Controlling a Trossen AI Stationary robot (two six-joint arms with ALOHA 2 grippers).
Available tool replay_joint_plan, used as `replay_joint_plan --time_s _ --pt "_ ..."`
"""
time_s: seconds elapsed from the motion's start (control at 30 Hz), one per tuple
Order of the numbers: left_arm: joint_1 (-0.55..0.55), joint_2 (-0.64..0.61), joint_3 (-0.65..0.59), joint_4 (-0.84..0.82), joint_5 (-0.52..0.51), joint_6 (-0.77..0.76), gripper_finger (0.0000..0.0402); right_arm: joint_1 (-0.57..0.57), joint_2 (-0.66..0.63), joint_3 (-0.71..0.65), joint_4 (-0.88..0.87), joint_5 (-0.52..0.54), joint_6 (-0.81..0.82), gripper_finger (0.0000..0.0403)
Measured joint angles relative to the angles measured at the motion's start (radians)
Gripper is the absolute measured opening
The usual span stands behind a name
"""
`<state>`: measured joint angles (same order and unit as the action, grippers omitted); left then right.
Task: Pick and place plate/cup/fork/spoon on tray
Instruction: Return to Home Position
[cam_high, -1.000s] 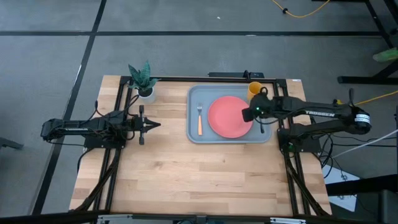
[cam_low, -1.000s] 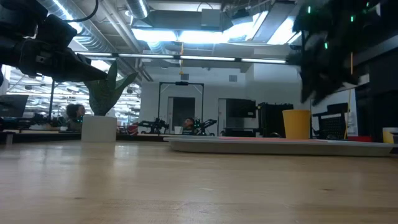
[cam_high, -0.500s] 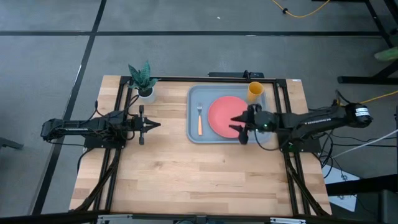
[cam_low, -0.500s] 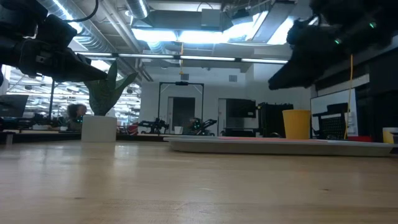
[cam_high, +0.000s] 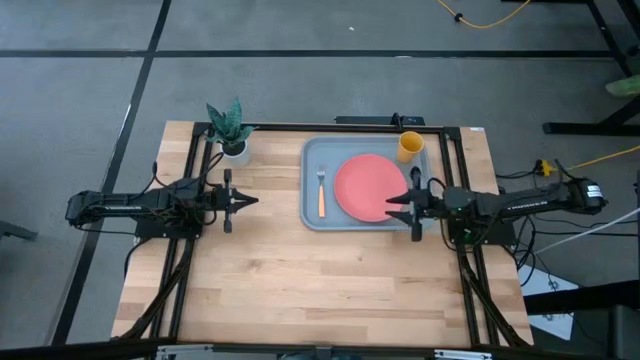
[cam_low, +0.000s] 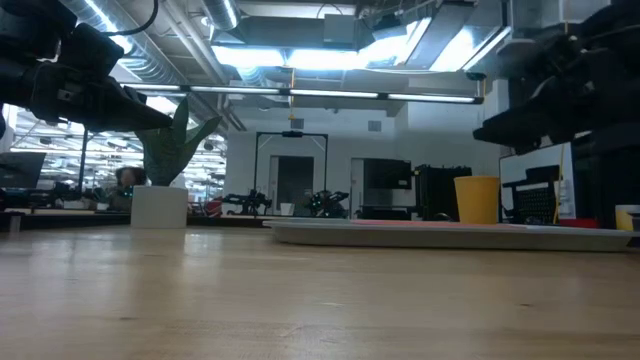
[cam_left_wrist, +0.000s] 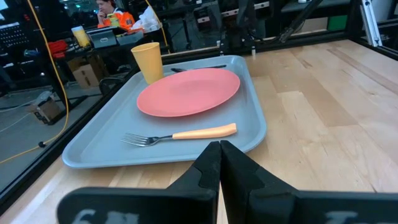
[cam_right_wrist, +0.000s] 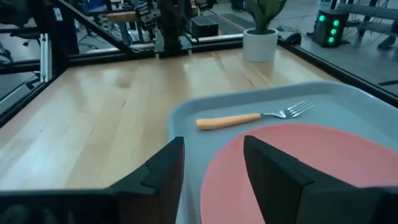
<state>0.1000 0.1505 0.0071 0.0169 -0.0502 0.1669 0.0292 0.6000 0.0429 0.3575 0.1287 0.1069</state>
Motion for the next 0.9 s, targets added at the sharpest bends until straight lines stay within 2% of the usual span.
replay_joint_plan --time_s 0.27,0.5,0.63,0.8,0.9 --pt "0.0 0.0 0.0 0.0 0.0 0.0 0.0 0.0 -0.232 -0.031 -0.149 -0.003 -0.037 0.0171" --pt "0.0 0.0 0.0 0.0 0.0 0.0 0.0 0.0 -0.449 -0.031 -0.343 -0.057 -0.059 0.0171" --pt "0.0 0.0 0.0 0.0 0.0 0.0 0.0 0.001 -0.513 -0.031 -0.344 -0.125 -0.059 0.0171" --pt "0.0 0.0 0.0 0.0 0.0 0.0 0.0 0.0 -0.594 -0.035 -0.332 -0.131 -0.062 0.0171" --pt "0.0 0.0 0.0 0.0 0.0 0.0 0.0 -0.001 -0.599 -0.036 -0.325 -0.131 -0.059 0.0171"
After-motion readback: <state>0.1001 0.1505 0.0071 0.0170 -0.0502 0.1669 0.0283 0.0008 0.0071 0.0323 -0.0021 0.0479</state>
